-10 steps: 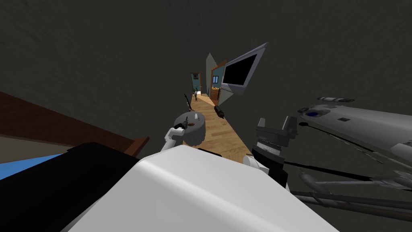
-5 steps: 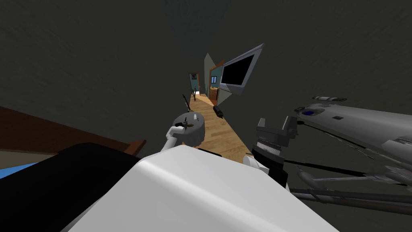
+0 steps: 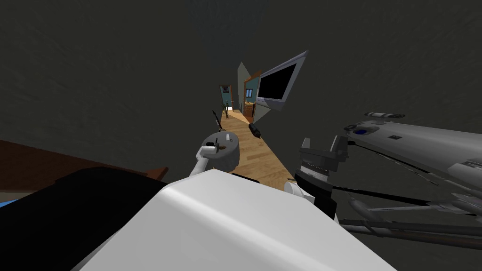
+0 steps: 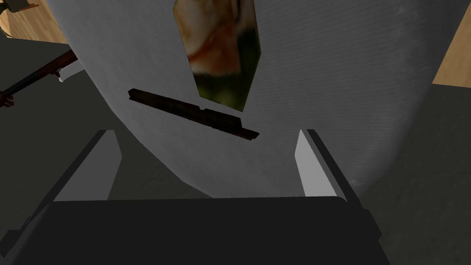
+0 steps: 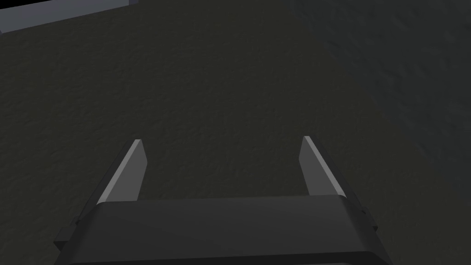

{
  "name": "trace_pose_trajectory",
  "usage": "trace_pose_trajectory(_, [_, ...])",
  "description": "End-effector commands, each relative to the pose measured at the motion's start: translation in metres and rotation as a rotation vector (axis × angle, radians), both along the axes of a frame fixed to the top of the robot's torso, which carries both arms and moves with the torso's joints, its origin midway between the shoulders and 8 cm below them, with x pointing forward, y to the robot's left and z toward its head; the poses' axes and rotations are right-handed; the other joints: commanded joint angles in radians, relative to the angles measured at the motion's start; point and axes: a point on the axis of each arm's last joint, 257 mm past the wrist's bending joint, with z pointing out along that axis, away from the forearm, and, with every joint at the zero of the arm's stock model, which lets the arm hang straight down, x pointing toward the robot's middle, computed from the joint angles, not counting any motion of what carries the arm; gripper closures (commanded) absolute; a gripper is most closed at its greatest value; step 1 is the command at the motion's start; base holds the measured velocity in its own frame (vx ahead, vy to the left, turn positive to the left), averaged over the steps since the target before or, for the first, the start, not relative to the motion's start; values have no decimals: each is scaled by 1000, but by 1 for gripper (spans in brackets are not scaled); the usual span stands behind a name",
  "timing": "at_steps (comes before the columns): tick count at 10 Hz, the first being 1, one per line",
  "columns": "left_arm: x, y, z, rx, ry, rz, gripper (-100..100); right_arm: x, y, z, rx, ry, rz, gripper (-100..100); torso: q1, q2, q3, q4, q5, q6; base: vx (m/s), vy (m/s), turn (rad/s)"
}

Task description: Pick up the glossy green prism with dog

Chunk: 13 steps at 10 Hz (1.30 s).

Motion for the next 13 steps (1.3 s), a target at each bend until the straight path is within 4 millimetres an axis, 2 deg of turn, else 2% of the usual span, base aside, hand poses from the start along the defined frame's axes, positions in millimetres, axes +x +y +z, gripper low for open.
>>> trace_pose_trajectory(1, [-2,0,-8,-28,44,23,-100,0,0,0,0,0,0,0,0,0,0,0,0,0,27,36,-51])
trace_pose_trajectory(7, [-11,-7,-30,-125,186,89,-100,0,0,0,0,0,0,0,1,0,0,0,0,0,28,45,-42])
trace_pose_trajectory(13, [-22,-15,-39,-210,322,140,-100,0,0,0,0,0,0,0,1,0,0,0,0,0,28,44,-37])
